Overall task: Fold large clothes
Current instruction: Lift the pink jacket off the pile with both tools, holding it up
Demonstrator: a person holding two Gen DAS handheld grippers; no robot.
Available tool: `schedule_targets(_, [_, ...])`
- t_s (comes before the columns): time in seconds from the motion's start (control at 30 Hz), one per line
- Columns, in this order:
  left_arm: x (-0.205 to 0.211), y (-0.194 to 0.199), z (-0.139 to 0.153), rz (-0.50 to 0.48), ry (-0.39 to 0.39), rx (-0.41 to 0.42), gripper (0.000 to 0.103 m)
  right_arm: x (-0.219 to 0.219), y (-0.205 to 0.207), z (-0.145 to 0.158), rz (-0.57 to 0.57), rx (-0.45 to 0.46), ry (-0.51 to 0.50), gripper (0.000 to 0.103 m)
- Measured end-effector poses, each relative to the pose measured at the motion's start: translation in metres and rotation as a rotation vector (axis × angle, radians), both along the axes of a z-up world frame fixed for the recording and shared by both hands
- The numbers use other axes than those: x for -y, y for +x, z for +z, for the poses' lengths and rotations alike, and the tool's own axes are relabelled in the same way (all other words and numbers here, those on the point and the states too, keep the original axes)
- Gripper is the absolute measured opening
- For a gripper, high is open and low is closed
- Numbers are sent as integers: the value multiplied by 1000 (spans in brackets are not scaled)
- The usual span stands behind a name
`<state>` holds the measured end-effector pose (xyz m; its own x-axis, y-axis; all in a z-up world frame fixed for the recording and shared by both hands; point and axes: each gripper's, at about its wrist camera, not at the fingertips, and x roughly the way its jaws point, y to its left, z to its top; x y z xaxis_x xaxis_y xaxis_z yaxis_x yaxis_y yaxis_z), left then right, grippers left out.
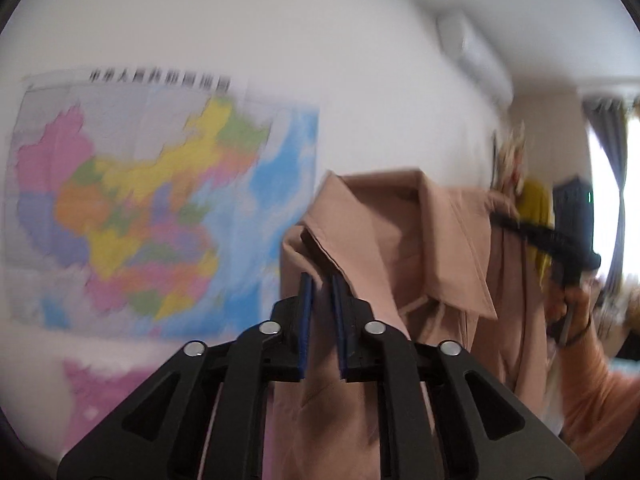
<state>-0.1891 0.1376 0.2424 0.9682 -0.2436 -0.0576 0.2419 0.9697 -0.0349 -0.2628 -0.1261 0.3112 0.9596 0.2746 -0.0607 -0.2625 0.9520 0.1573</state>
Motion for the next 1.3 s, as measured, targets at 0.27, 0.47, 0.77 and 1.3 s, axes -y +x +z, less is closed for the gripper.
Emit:
schedule_targets(0.27, [-31, 24, -133, -16, -127, -298, 33, -19, 56, -83, 90, -189, 104, 7])
schedule_targets(0.47, [-52, 45, -205, -161, -314, -432, 63, -34, 61, -100, 110, -200, 101, 7])
schedule_targets(0.77, [-39, 87, -245, -327, -348, -600, 85, -33, 67, -115, 129, -220, 123, 7])
schedule_targets(1.3, [-92, -42, -38, -38, -203, -102, 2, -26, -9, -6, 69, 7, 76, 7])
